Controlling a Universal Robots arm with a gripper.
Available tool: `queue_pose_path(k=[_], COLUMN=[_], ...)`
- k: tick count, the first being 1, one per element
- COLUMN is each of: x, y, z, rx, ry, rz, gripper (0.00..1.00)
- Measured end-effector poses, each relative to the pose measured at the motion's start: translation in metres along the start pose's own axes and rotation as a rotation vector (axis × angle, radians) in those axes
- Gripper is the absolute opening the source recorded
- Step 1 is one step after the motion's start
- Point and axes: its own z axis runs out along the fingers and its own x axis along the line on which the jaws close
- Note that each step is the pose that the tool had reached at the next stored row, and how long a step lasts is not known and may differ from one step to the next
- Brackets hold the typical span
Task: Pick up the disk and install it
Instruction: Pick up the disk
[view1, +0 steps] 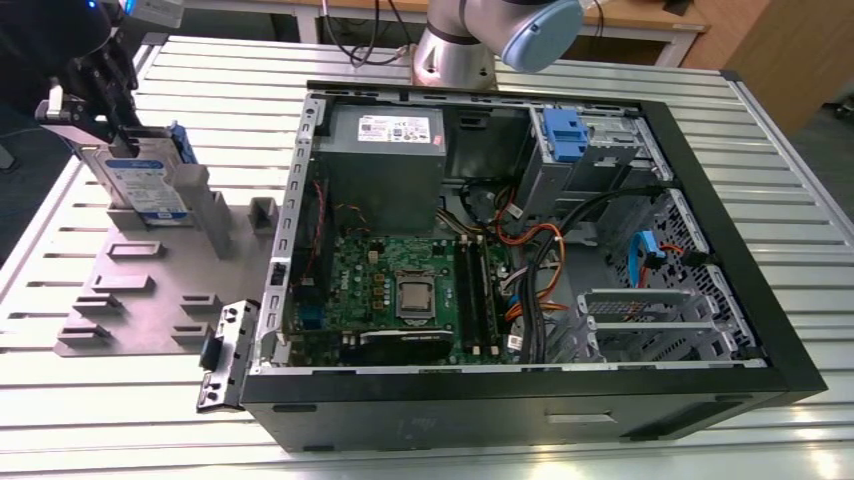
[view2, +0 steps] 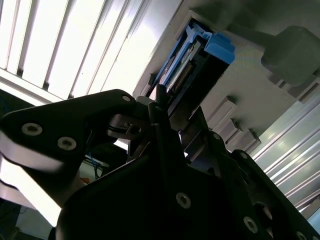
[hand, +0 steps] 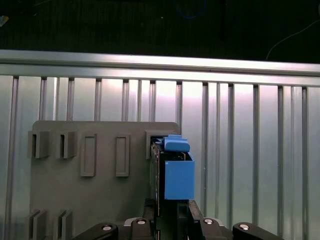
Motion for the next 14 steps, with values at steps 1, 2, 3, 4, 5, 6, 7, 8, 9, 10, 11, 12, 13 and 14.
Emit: queue_pose_path(k=[1,2,3,4,5,6,7,8,9,10,11,12,13,14], x=[0.0000,0.0000,0.0000,0.0000,0.0000,0.0000,0.0000,0.0000,0.0000,0.0000,0.0000,0.0000,0.0000,0.0000], y=[0.0000,0.0000,0.0000,0.0000,0.0000,0.0000,0.0000,0.0000,0.0000,0.0000,-0.0001,-0.0001,-0.0001,0.0000], z=[0.0000,0.0001,0.0001,0.0001,0.0001,0.0002,0.0001,0.0002,0.0002,0.0002,0.0002,0.0003,0.0003,0.0002], rx=[0.0000,0.0000,0.0000,0.0000,0.0001,0.0000,0.0000,0.0000,0.0001,0.0003,0.0005,0.0007,0.0007,0.0007], ry=[0.0000,0.0000,0.0000,-0.0001,-0.0001,0.0000,0.0000,-0.0001,-0.0001,-0.0001,-0.0001,-0.0001,-0.0001,-0.0001], rz=[0.000,0.000,0.000,0.000,0.000,0.000,0.000,0.000,0.001,0.004,0.007,0.009,0.009,0.009], gripper=[0.35,0.35,0.35,0.35,0.35,0.35,0.35,0.35,0.35,0.35,0.35,0.35,0.35,0.35])
